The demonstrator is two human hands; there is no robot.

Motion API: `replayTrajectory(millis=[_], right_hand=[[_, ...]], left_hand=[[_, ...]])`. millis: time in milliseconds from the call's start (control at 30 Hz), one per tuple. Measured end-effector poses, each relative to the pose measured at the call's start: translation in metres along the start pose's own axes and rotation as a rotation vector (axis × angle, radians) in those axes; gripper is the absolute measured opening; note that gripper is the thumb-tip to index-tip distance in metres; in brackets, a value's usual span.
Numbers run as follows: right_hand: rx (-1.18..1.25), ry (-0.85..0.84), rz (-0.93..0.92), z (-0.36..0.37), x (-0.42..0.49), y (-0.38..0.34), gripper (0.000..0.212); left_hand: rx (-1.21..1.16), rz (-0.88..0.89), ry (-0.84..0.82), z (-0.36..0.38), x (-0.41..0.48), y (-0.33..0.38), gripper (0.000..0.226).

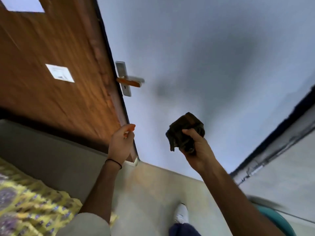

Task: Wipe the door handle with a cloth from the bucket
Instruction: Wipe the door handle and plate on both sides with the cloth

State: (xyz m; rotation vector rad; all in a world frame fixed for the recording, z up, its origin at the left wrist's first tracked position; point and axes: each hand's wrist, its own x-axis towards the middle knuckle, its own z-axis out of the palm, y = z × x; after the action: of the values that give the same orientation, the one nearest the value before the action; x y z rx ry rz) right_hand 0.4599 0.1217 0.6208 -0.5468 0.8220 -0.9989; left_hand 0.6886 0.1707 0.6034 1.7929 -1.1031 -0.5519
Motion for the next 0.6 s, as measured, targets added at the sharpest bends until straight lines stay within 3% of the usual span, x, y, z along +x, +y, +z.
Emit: replayTrajectory(millis=[167,500,600], right_hand=[[-0.249,0.097,-0.118,0.039,0.073,-0.003,0.014],[-0.825,0.08,-0.638,0.143,0.215,0.01,0.036],[-0.937,0.091,-0.832,0.161,0.237,0.016,0.025]], left_hand=[[0.021,0.025,0.037,-0.022,0.075,-0.007,0.031],[0.183,-0.002,0.088,-0.031,0.224,-0.044,0.032],[0.167,-0.001,0.091,-0.029,0.248,-0.056,0.033]])
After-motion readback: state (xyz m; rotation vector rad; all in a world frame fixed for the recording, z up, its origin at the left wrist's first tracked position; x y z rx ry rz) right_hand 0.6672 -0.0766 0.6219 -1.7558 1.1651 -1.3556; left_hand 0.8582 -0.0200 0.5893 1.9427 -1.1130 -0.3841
